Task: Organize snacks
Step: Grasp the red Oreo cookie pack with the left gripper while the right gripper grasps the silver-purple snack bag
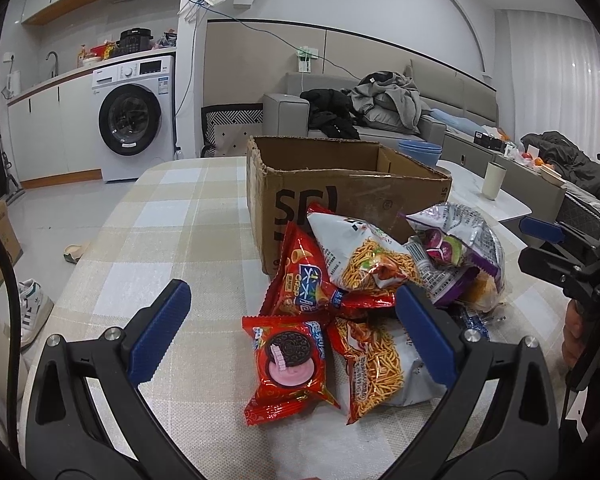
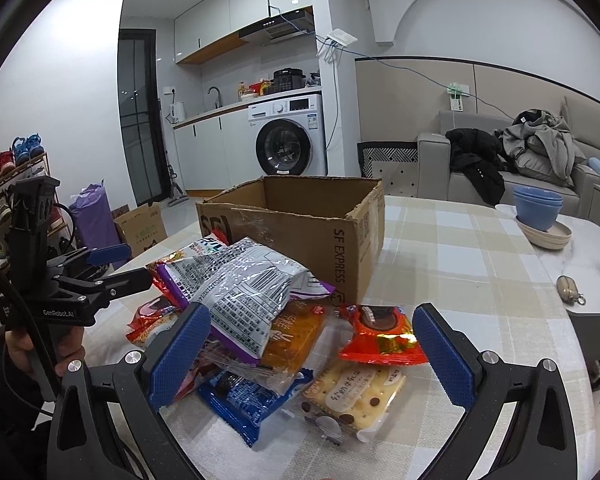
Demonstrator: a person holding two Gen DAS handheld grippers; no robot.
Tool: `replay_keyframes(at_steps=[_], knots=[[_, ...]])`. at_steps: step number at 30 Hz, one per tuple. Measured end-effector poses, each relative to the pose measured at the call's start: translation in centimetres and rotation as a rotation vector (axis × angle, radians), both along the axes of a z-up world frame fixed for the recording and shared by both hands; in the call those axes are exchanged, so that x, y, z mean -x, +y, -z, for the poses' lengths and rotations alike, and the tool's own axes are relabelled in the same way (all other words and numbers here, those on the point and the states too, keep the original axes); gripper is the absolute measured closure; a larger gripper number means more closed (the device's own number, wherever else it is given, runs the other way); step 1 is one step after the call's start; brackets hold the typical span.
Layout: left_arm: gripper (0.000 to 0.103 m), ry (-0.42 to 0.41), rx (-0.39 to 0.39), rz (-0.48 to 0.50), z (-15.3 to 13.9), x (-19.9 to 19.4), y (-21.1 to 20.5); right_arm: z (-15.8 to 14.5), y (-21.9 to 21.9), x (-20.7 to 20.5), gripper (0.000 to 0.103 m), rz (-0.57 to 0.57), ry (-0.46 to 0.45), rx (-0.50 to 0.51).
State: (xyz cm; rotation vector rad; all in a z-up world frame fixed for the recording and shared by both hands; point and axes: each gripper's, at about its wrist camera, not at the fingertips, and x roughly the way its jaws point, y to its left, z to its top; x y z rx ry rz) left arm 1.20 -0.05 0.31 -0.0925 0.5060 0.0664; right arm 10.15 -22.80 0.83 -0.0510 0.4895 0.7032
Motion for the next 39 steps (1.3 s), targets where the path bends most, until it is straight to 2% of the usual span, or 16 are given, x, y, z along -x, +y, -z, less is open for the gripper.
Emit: replay_keyframes(at_steps=[7,13,22,28,30,33,35,39], knots=[[0.001,0.046,0.026,-0.024,0.5,-0.8,0.6,0.2,1.6,-1.0,0.0,-0.021,0.048,0.005],[0.001,0.081,0.072,-0.024,1.1,-1.3,1.7,-0.1,2.5,-2.0,0.0,-0.059,0.103,-0.05],[0.006,0.146,0.074,0.003,1.4,-2.3,2.3,0.0,4.3,-4.1,0.0,-0.078,0.212,-0.121],[0.025,0.211,0.057,0.035,2.1,-3.0,1.9,0.6,5.8,-5.3,0.002,-0.088,0.293,-0.115],[0.038,0.24,0.047,0.039,2.6,-3.4,1.8,0.9,6.1,-5.3,0.009,-0.096,0.308,-0.116],[0.048,0.28,0.059,0.053,3.5,-3.9,1.8,1.3,6.8,-5.2,0.02,-0.103,0.32,-0.102],[0.054,0.299,0.059,0.055,3.9,-4.2,1.9,1.6,7.1,-5.2,0.035,-0.096,0.318,-0.09],[0.059,0.311,0.091,0.064,4.5,-4.6,2.4,1.7,6.9,-4.9,0.061,-0.097,0.319,-0.113]])
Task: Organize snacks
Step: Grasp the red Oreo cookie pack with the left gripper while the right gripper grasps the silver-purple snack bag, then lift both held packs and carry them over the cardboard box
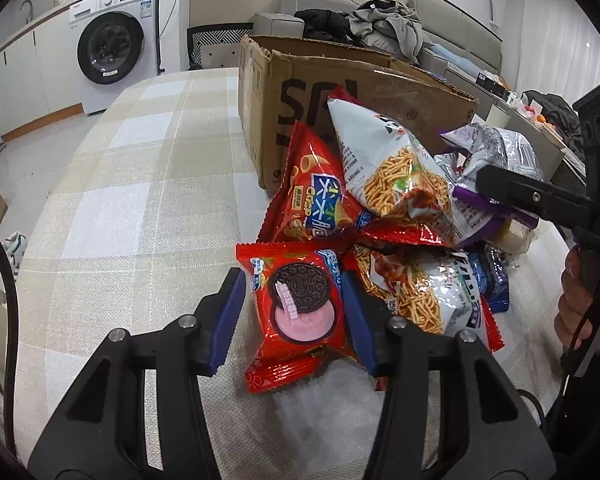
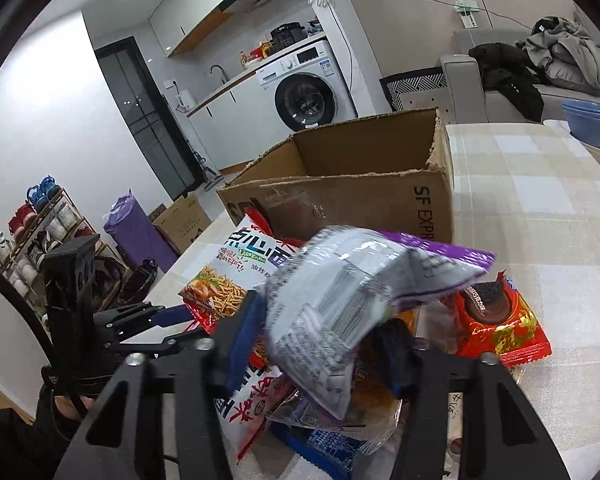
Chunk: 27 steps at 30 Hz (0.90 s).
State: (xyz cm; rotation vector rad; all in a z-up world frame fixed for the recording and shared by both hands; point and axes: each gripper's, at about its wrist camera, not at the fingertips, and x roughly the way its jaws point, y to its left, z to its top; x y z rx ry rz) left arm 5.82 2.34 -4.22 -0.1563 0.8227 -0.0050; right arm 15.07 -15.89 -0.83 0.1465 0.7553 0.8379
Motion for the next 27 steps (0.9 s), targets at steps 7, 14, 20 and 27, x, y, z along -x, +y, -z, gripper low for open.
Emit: replay_keyframes(at_steps=[7,14,20,27], knots=[[0.061,0.017,0.045,0.003,0.6,-0.6,0.8,-0.5,-0.5,0.9,0.069,0.007,-0.053,0.017],[0.061,0.036,0.051,0.005,0.8,-1.1,1.0,-1.0,-0.8,1.2,0.073,0.002,-0.081,0.025],[0.061,0.035,0.046,-0.012,0.7,-1.2,0.9,-1.4,-0.9,1.7,0.077,0.001,-0.118,0.044],[0.062,0.021,0.043,-0.01,0.3,-0.7,0.5,-1.9,-1.6,1.8,0.081,0.02,-0.145,0.056]])
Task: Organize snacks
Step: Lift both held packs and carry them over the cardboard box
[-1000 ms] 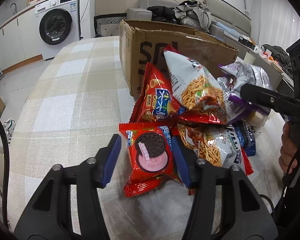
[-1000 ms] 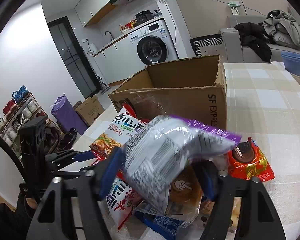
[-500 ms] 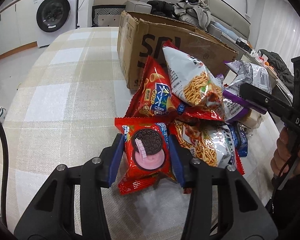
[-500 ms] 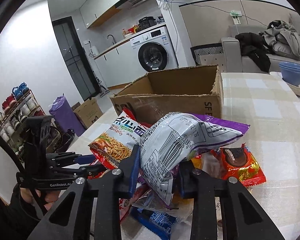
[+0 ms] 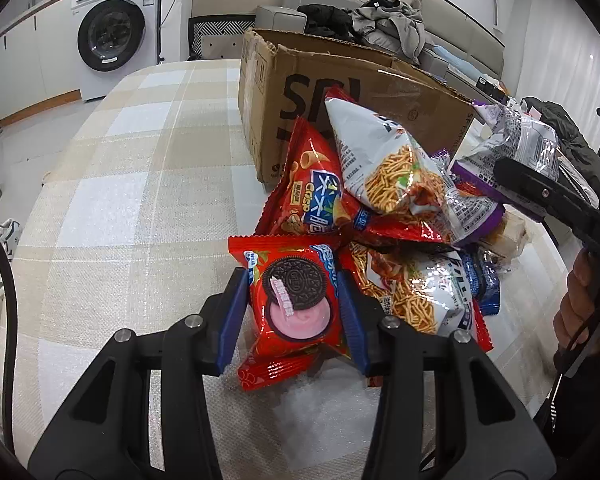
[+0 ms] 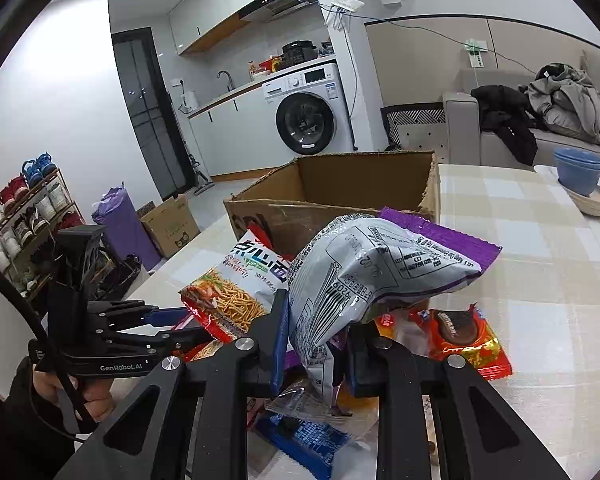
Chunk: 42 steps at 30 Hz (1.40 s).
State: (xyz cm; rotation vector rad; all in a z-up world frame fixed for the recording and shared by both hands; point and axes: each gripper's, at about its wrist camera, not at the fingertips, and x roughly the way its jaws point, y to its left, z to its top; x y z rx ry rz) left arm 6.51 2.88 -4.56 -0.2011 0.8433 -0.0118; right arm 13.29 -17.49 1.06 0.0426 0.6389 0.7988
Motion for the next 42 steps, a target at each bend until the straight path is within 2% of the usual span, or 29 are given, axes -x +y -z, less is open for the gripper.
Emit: replay_keyframes(at_steps=[12,20,32,42], knots=[[0.062,-0.016,0.002,-0.022,-0.4,1.2,0.4,-1.2,-0.6,0.4,0.083,0.014,-0.052,0.009],[0.062,-0.053,0.003,-0.049,-1.7,2.2,1.1,-1.3,-0.6,0.5,0.083,0.008,-0.07,0.01],[0.062,-0.135,-0.008,-0.056,-5.5,3.2,1.0,-1.9,-1.1,1.4,0.083,0.037,-0.1,0.011],[0.061,-0.189,-0.022,-0.027,-9.2,1.5,-0.5,-2.9,-1.7,1.0,0.083,0.037,-0.092,-0.022]])
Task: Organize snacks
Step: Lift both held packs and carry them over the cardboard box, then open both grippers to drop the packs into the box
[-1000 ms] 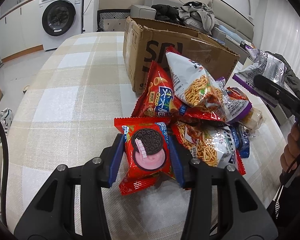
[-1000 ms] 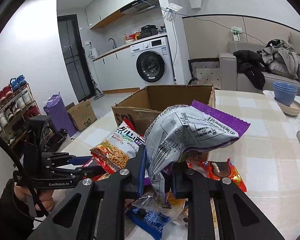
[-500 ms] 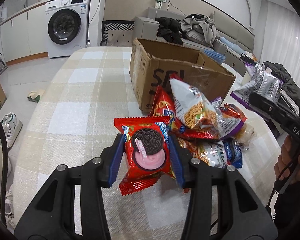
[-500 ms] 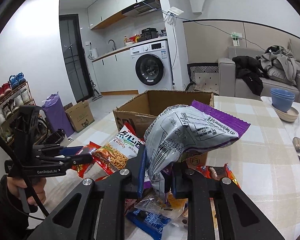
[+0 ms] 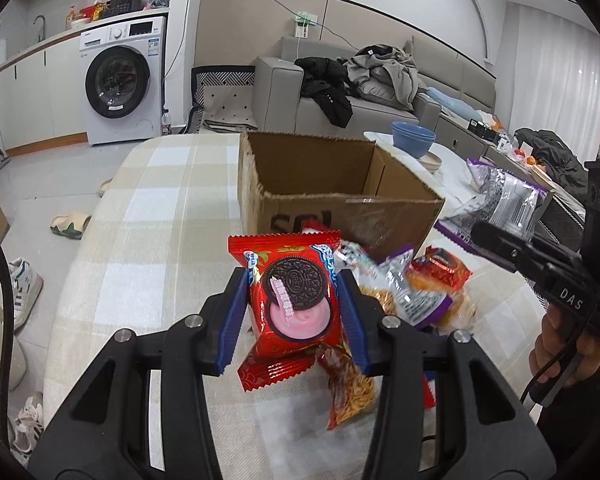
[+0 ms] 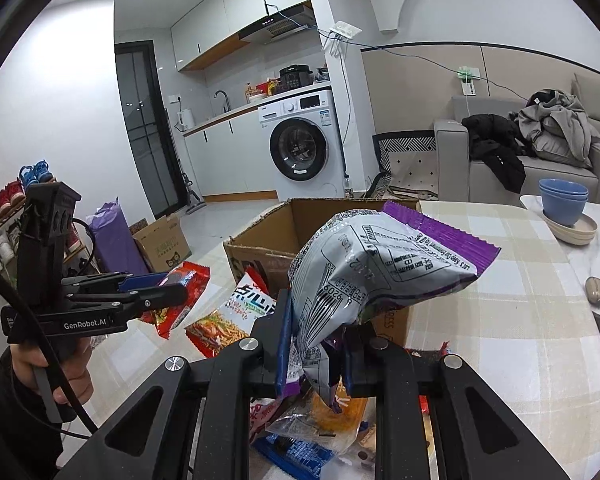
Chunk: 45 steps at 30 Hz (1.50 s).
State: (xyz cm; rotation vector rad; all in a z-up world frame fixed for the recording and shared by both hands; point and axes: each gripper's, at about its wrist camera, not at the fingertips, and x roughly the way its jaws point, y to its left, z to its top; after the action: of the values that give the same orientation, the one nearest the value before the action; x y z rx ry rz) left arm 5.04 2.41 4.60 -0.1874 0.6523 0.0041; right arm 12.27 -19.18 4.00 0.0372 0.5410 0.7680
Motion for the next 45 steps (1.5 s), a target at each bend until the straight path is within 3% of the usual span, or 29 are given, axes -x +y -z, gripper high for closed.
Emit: replay_keyframes(at_steps=[11,23,45], knots=[[0.061,-0.045,-0.009,0.02,-3.6,-3.1,-0.9,-1.4,1.0,-2.1,0.083,-0.019,0.005,0.006],[0.061,-0.045,-0.037,0.024,-5.4,-7.7,-1.3,-2.1,3.4,-5.2,0.083,-0.044,0.016,0.032],[0.061,0.001,-0.081,0.036,-2.8,-15.2,-2.2,-1.3,6.0,-9.5,0.083,-0.034,0.026,0.122]])
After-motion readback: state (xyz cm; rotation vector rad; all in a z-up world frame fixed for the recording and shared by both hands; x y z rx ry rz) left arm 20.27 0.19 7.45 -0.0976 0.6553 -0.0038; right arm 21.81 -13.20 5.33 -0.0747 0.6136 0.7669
